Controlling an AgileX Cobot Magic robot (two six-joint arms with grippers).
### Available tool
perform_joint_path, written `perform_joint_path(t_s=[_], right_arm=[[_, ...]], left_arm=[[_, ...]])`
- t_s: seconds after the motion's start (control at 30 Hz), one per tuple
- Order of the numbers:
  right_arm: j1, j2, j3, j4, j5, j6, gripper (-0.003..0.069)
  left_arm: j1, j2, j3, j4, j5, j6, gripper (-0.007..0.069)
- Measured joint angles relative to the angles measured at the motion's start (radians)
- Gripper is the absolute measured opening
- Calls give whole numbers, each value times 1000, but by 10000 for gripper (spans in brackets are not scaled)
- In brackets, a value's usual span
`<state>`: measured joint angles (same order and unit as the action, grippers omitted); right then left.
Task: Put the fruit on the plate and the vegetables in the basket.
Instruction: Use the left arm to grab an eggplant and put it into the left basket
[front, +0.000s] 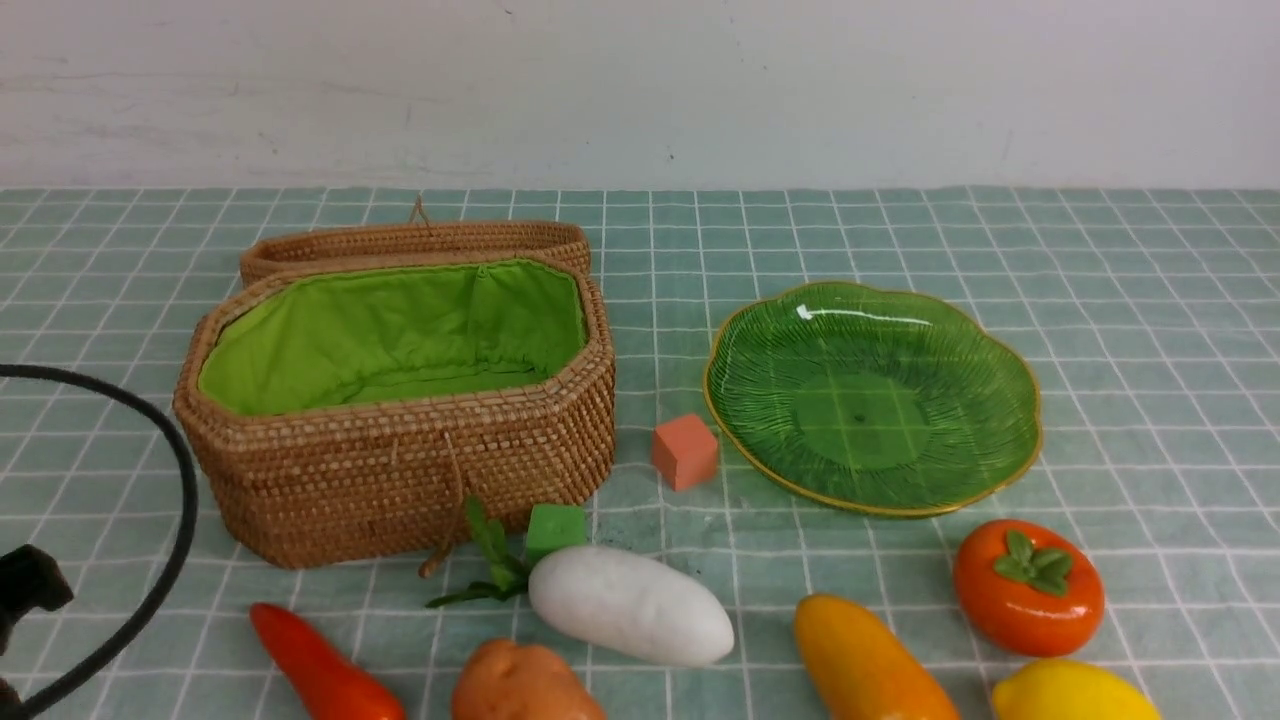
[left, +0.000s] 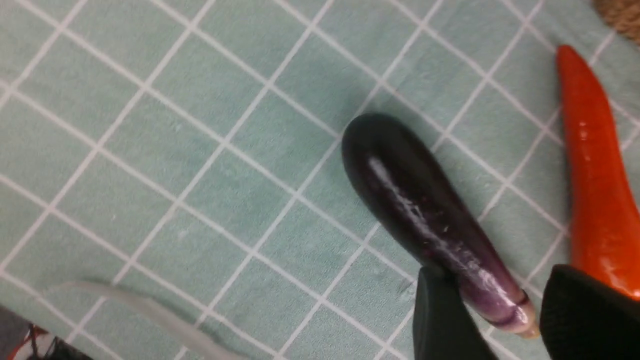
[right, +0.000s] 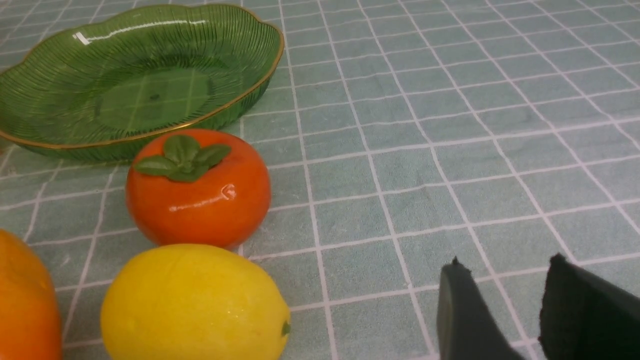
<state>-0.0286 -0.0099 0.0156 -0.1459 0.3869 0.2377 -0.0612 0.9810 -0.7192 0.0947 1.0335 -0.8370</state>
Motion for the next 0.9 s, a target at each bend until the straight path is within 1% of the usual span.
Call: perform_joint_path(t_s=[0.17,0.3,0.33,0.37,0.4,0.43,0.47,0.53,0.57,0.6,0.67,0.73,0.9], right_arm=[[0,0,0,0,0,0,240],[0,0,0,0,0,0,240],[0,0,0,0,0,0,240],[0,0,0,0,0,0,240],[0,0,0,0,0,0,240],[0,0,0,0,0,0,240],[0,0,0,0,0,0,240],[0,0,0,0,0,0,240],[0,0,0,0,0,0,240],[0,0,0,0,0,0,240],[0,0,0,0,0,0,240],[0,0,0,0,0,0,240],[0,0,0,0,0,0,240]], left_arm=[[0,142,0,-3,-66,-19,449],[0,268,3,-54,-113,-12,594],[0,310,14,-79,-135,0,619],[0,316,20,-83,-144,1,626],[0,351,48,-111,-186,7,637],[0,361,53,-119,-194,8,638],[0,397,101,-159,-273,7,634],[0,425,154,-196,-367,-8,617],[0,432,159,-203,-377,-13,614],[0,448,186,-222,-424,-34,592],[0,449,197,-228,-446,-52,568],[3,449,204,-228,-453,-67,521],[5,422,216,-221,-453,-59,365]])
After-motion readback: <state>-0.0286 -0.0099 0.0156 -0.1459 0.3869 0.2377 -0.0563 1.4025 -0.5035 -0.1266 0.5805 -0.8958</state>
